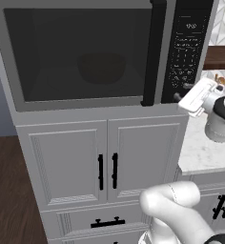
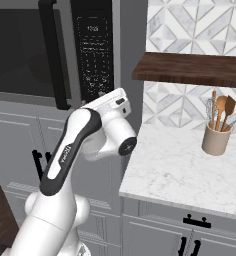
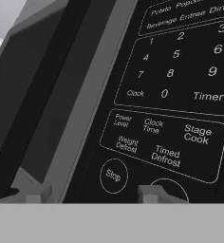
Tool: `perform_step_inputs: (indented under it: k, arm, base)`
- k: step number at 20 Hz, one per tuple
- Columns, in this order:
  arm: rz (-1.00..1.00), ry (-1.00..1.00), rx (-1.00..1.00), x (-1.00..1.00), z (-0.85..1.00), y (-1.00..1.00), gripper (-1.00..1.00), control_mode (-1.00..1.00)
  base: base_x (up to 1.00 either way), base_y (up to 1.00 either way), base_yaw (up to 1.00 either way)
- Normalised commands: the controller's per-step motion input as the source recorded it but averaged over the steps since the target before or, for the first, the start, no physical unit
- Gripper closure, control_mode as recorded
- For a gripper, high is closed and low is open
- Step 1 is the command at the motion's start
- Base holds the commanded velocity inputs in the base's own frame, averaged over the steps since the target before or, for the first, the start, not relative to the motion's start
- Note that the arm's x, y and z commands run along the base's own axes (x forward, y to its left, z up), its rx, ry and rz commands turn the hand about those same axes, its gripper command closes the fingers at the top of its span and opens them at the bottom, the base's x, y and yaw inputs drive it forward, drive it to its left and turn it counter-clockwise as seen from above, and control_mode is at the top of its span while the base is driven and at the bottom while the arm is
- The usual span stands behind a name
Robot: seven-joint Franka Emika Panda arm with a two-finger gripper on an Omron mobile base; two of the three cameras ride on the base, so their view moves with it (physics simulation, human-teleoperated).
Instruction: Pick the eggplant from the sink and place it in the bowl. Then pick the bowl and place it in the microwave. Then close the microwave door and press the start button.
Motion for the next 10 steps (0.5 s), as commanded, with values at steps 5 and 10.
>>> perform_step_inputs:
  k: [5, 10]
  arm:
    - [0.00, 0.00, 0.03, 0.27, -0.11, -0.01, -1.00, -1.00]
    - [0.00, -0.07, 0.00, -0.44, -0.09, 0.13, -1.00, -1.00]
  base:
    - [0.00, 0.00, 0.00]
    - [0.00, 0.00, 0.00]
